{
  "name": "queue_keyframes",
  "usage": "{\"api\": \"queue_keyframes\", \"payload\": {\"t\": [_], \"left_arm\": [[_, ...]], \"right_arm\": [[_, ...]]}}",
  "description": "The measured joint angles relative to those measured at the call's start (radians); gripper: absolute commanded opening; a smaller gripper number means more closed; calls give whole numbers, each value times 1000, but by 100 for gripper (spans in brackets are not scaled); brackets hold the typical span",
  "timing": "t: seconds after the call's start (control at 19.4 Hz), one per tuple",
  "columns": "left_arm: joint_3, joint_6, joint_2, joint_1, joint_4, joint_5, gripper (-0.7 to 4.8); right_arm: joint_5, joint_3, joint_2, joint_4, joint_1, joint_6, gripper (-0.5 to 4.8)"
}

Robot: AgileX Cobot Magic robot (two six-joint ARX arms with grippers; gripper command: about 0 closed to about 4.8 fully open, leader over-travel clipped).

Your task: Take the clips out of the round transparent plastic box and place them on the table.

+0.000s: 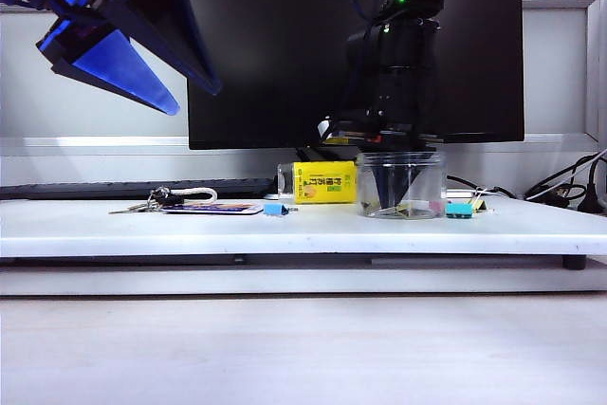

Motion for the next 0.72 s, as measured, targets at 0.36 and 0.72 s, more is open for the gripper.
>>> {"api": "queue_keyframes", "payload": {"t": [0.36,0.72], "left_arm": [[0,0,0,0,1,0,310],[0,0,0,0,0,0,310]], "right_arm": [[-25,105,-27,-85,2,62,11],[-24,105,-128,-90,2,119,11]]}}
